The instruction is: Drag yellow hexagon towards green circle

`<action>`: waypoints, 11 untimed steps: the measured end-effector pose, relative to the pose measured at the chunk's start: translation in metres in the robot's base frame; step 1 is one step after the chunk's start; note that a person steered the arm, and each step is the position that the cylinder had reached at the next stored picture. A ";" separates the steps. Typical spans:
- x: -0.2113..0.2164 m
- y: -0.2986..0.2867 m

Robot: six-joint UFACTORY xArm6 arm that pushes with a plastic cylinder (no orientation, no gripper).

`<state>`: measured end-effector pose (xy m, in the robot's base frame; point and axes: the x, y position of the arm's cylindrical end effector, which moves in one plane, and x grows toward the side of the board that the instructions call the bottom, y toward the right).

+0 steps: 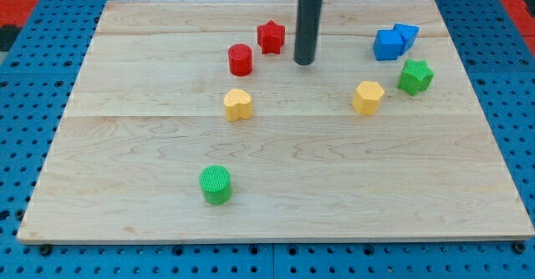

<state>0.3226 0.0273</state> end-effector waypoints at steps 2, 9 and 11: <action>-0.056 -0.026; 0.093 0.181; 0.125 0.054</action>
<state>0.4481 0.0811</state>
